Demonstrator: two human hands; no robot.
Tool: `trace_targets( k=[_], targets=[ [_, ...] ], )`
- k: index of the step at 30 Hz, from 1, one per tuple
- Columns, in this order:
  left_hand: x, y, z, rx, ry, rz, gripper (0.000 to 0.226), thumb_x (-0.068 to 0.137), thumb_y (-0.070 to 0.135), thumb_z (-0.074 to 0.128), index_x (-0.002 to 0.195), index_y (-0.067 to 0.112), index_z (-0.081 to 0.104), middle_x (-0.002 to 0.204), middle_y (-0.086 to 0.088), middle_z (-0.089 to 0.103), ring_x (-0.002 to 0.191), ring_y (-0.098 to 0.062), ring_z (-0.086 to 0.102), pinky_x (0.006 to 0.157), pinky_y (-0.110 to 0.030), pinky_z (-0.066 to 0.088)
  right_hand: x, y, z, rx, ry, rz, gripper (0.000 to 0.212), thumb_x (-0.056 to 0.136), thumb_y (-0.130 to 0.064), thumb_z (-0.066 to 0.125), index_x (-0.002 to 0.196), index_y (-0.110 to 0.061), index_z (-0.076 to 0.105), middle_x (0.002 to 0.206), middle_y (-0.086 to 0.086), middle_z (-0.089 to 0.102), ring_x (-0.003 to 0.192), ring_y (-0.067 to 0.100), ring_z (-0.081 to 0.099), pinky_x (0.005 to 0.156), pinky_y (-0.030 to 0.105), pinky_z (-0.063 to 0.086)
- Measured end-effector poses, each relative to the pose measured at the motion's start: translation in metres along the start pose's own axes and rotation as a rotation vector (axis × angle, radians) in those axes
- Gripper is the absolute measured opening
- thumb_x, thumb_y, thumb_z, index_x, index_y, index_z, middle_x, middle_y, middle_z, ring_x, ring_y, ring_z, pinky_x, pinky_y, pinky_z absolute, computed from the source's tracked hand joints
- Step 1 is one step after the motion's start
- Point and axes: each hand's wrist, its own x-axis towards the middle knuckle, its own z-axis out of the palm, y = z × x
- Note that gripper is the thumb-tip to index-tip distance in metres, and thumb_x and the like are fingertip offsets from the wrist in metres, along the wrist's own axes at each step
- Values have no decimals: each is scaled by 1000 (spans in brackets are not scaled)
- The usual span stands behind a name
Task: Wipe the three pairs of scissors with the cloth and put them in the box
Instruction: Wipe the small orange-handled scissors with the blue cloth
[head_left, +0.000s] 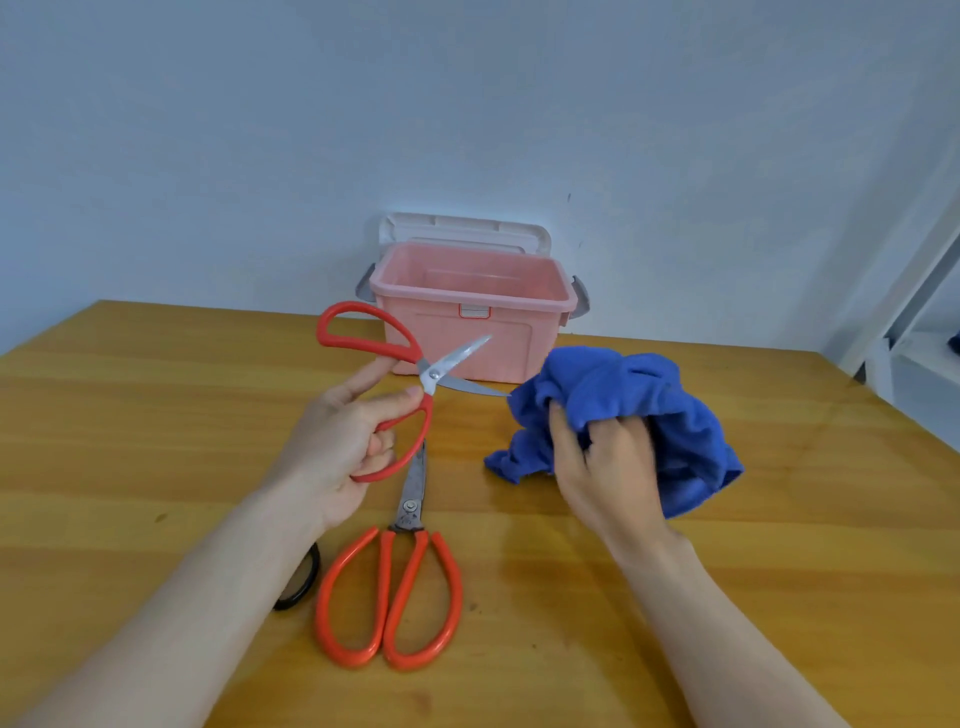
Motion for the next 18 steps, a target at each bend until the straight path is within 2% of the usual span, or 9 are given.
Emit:
trace_targets(
  k=[3,5,6,8,10,12,14,15,18],
  targets=[
    [-5,-8,12,21,-16,29,55,85,-3,64,132,24,55,57,8,56,37,-4,24,30,-15,20,-3,-13,12,-45,-158,-135,22,92,-21,50,71,-15,55,60,-4,51,56,16,50,50,32,37],
    [-7,-12,17,-35,-29,0,57,85,-5,63,134,22,54,65,3,55,35,-3,24,30,-14,19,-6,-21,19,-104,-237,-193,22,88,-24,48,72,-13,59,63,0,60,58,21,58,51,26,39],
    [-6,-13,17,-82,-34,-35,57,83,-4,63,134,22,55,76,-2,55,34,-2,24,30,-14,18,-7,-23,20,-134,-250,-211,20,86,-22,52,71,-13,61,63,-2,62,58,18,59,52,21,38],
    [-5,-14,16,-170,-61,-113,63,77,1,64,135,23,54,93,-7,56,32,-2,26,29,-13,17,-7,-24,20,-206,-238,-272,12,79,-17,61,67,-14,63,60,-5,61,53,14,58,51,16,34],
    [-5,-14,14,-234,-105,-160,64,75,3,62,136,21,53,85,-1,68,30,-2,29,26,-11,20,-4,-24,18,-281,-201,-324,18,79,-15,57,61,-14,59,52,-5,56,45,13,52,46,17,26],
    [-7,-12,15,-272,-136,-183,61,75,4,61,134,19,55,76,1,70,29,-2,30,25,-11,21,0,-24,15,-334,-164,-330,27,81,-19,46,55,-15,54,46,-5,48,40,11,43,46,17,14],
    [-7,-10,15,-288,-134,-191,58,74,3,60,130,18,58,77,0,70,28,-2,30,25,-10,20,1,-22,15,-348,-136,-326,28,80,-20,43,54,-15,52,45,-5,46,41,10,36,49,15,4],
    [-7,-9,15,-287,-124,-193,57,74,3,60,129,19,59,75,1,69,28,-2,30,25,-10,19,1,-18,16,-344,-120,-319,28,81,-21,44,55,-15,52,46,-4,47,42,10,36,47,15,5],
    [-4,-8,12,-269,-76,-180,57,72,4,62,127,21,60,72,2,69,28,-2,31,25,-10,20,3,-3,15,-320,-94,-248,24,83,-19,52,60,-12,57,50,0,54,44,17,50,41,21,28]
  ],
)
